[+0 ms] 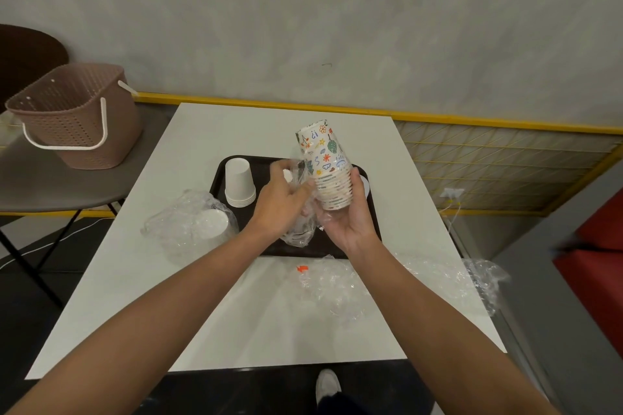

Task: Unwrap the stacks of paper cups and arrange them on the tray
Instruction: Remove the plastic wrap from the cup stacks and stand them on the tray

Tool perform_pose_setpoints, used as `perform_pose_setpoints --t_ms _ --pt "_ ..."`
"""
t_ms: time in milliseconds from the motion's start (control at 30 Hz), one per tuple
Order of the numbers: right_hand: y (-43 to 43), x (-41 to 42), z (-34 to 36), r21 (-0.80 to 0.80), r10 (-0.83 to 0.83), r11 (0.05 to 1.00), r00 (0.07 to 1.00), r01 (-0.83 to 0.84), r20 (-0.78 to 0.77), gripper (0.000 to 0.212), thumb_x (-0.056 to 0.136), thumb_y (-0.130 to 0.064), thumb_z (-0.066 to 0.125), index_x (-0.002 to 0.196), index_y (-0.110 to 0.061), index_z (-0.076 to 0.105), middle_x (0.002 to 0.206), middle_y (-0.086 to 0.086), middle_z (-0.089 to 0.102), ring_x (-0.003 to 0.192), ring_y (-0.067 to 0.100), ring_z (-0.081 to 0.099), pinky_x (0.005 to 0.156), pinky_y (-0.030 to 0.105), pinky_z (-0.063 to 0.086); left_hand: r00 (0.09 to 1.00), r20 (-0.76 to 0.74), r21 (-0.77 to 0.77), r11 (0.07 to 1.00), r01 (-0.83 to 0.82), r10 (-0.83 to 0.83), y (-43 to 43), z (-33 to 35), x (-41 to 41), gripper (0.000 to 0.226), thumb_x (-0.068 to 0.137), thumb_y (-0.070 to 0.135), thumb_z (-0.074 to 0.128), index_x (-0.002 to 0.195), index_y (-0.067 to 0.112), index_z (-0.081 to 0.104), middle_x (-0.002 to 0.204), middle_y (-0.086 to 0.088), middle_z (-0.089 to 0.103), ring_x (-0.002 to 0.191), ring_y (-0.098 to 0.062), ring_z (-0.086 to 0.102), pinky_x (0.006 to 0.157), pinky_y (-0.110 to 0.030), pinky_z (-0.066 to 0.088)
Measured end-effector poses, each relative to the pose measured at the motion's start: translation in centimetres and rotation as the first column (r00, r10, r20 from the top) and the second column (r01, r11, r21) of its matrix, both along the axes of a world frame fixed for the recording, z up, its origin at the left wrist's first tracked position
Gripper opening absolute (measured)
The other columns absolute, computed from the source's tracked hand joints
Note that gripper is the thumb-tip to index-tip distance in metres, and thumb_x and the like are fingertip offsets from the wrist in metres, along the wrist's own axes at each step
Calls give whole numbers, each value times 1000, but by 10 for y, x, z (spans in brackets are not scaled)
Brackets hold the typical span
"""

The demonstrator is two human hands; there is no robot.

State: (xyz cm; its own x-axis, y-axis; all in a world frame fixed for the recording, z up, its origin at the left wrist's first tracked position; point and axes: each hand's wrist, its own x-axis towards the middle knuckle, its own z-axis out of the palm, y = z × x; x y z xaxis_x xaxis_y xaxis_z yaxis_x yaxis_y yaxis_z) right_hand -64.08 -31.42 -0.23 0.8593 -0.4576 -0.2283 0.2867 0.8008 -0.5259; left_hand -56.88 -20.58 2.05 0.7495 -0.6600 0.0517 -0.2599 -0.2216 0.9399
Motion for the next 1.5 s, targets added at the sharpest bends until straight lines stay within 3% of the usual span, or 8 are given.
perform_pose_setpoints --t_ms 200,400,533,667,933,1067,1267,1500 --pt "-1 -1 -1 -15 32 999 999 -32 -1 50 93 -46 43 130 -14 53 124 16 61 113 26 58 99 37 45 959 276 -83 992 94 -68 3 -13 -6 16 86 26 65 97 14 63 78 12 46 69 -4 47 64 -14 38" --pt "1 1 0 -31 43 999 999 -44 -3 56 89 -46 49 134 -12 51 128 14 59 116 24 56 105 36 41 994 -24 -144 984 -105 103 -3 -2 -1 42 93 39 56 65 8 61 65 -2 58 61 -11 52 63 -31 45" --pt "0 1 1 -16 46 999 998 -47 -50 56 91 -46 49 135 -12 51 131 13 58 116 22 57 101 33 45 969 -110 -130 964 -234 220 -13 4 3 45 75 41 77 100 15 51 92 5 58 73 -1 55 65 -13 49" --pt "0 0 5 -37 102 993 985 -108 -143 60 92 -54 45 131 -10 54 130 13 60 123 23 55 110 36 38 964 -243 -121 982 -145 112 -19 -2 13 83 59 41 87 126 15 45 117 1 62 103 -12 63 89 -34 55" --pt "1 4 8 -23 109 993 965 -118 -239 72 93 -64 18 126 -11 54 124 14 62 112 24 60 97 35 47 924 -375 -118 985 -122 69 -22 -13 10 68 61 25 89 121 16 57 113 0 68 104 -15 65 89 -36 55" --pt "5 7 10 6 -22 1000 944 26 -329 51 100 -46 30 124 -8 56 110 15 67 97 26 64 81 36 53 920 -366 -87 979 -183 139 -22 -15 6 90 41 43 89 122 17 57 113 2 68 104 -16 65 90 -41 55" --pt "6 7 20 -64 -91 995 901 70 -423 33 100 -31 40 109 -8 62 94 14 69 89 27 65 80 39 54 860 -483 -168 946 -278 167 -22 -15 4 61 64 20 87 119 12 60 108 -1 70 100 -16 67 89 -37 56" --pt "5 4 10 -342 -290 935 756 93 -586 43 102 -37 33 119 -8 59 100 9 66 96 23 62 77 30 53 843 -516 -217 929 -301 152 -22 -11 6 65 58 30 88 115 14 62 106 -1 72 98 -17 69 89 -41 56"
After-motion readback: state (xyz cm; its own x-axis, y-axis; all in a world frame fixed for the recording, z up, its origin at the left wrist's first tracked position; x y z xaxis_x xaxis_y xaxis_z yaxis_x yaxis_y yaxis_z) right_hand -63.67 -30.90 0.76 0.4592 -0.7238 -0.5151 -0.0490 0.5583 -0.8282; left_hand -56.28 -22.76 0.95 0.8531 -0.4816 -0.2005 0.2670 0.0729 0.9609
